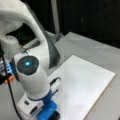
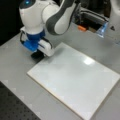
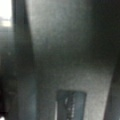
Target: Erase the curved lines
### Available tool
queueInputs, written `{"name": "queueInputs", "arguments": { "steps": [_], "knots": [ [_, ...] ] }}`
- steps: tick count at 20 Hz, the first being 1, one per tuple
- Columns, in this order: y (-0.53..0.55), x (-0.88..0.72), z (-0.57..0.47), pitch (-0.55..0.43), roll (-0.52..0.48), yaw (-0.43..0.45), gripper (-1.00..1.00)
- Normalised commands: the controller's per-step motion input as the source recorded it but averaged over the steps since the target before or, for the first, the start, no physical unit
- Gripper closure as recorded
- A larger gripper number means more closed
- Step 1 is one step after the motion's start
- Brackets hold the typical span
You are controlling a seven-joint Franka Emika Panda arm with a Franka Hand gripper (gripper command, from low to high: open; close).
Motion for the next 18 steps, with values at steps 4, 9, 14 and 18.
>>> {"name": "queueInputs", "arguments": {
  "steps": [4,9,14,18],
  "knots": [
    [-0.12,0.11,-0.01,-0.051,0.145,-0.033,1.0],
    [-0.12,0.12,-0.04,-0.088,0.042,0.031,1.0],
    [-0.08,0.08,-0.06,-0.071,0.053,0.036,1.0],
    [-0.03,0.04,-0.05,-0.058,0.083,0.028,1.0]
  ]
}}
